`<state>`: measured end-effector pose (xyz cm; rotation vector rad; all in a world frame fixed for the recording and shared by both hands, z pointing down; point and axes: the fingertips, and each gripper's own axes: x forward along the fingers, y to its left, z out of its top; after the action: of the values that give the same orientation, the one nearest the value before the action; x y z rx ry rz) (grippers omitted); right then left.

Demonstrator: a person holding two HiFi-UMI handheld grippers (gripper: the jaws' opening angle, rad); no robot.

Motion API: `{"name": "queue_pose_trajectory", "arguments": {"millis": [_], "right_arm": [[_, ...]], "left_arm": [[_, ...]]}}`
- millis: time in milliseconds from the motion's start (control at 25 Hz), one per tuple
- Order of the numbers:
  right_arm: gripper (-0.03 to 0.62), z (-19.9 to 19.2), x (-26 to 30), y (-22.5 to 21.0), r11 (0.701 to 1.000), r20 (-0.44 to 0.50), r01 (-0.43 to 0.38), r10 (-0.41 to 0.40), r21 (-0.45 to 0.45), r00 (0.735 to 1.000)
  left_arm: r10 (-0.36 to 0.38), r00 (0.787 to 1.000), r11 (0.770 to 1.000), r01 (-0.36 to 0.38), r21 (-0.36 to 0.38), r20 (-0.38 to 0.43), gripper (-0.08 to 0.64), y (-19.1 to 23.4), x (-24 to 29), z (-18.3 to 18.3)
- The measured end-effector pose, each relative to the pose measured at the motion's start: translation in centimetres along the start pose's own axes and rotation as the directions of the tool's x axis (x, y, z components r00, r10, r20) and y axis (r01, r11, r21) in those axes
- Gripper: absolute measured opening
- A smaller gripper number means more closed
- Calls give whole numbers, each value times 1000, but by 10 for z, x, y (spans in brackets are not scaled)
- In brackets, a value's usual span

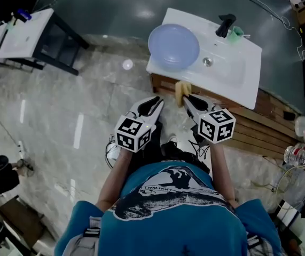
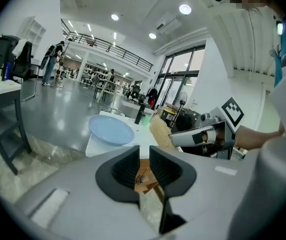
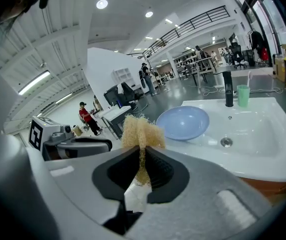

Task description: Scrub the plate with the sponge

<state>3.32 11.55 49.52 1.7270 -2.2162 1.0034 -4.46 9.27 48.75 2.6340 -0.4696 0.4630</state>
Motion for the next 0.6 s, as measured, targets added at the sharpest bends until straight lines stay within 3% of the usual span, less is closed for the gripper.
{"name": "queue_pose_trajectory", "arguments": {"millis": [320, 600], "right_arm": [[34, -38, -49, 12, 998, 7, -57, 57, -15, 998], [32, -65, -79, 23, 995, 5, -89, 89, -53, 996]], "left_arm": [[56, 998, 998, -56, 8, 22, 13, -59, -21, -22], [69, 997, 997, -70, 28, 31, 12, -95, -34, -39]]}}
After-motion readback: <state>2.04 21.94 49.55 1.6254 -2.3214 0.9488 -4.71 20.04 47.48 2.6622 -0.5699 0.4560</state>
